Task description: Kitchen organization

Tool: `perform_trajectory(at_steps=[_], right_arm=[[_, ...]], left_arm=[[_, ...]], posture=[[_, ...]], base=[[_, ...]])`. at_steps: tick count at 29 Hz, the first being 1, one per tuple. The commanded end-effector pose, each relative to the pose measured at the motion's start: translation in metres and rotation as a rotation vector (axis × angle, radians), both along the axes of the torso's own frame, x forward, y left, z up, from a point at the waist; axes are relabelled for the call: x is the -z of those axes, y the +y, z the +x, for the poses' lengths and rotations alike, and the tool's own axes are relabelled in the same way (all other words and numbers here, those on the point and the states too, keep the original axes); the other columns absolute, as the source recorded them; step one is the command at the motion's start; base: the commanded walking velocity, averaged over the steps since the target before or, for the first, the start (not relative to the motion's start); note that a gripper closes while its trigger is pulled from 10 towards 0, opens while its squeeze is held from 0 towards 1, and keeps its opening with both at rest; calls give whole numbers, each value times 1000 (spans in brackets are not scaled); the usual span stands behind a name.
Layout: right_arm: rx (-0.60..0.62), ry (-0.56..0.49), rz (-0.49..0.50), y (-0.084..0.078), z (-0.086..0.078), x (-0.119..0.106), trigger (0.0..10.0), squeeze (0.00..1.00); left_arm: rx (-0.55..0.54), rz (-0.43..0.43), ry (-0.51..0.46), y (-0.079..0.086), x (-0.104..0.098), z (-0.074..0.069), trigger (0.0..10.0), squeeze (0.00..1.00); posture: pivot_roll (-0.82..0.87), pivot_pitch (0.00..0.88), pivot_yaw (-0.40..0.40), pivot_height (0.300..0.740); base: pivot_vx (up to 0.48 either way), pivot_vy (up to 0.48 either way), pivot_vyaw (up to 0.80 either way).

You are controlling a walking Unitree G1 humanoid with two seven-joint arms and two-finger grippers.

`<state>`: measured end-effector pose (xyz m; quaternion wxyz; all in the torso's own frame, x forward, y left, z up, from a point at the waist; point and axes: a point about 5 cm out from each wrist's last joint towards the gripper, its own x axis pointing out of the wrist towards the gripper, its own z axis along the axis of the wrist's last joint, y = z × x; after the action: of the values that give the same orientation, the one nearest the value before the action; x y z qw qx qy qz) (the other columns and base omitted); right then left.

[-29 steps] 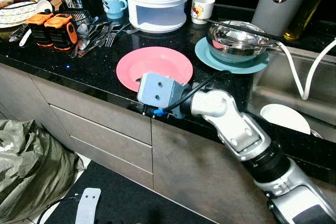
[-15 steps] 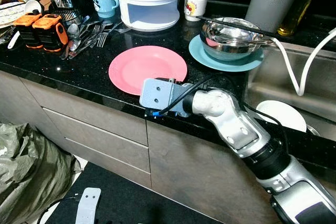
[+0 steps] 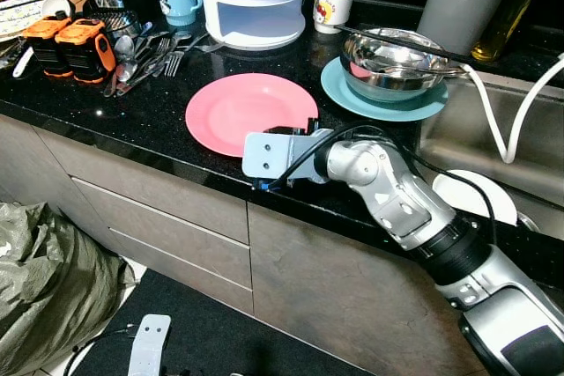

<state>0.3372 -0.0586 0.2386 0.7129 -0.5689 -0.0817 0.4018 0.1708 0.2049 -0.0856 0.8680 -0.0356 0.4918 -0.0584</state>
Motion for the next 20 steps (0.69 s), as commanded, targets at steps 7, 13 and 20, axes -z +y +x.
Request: perform_trajectory(at_steps=[7, 13, 20], right_arm=[[-67, 54, 141, 5, -9, 2, 0, 0], [-159, 80, 404, 14, -20, -17, 0, 0], [-431, 350, 1113, 17, -49, -69, 0, 0]], left_arm=[[-9, -3, 7, -1, 2, -3, 10000, 0], [-7, -2, 7, -1, 1, -3, 10000, 0], [-5, -1, 9, -1, 2, -3, 10000, 0]], posture=[[13, 128, -4, 740], [12, 127, -3, 740], [16, 120, -1, 740]], base=[[0, 0, 0], [0, 0, 0], [0, 0, 0]])
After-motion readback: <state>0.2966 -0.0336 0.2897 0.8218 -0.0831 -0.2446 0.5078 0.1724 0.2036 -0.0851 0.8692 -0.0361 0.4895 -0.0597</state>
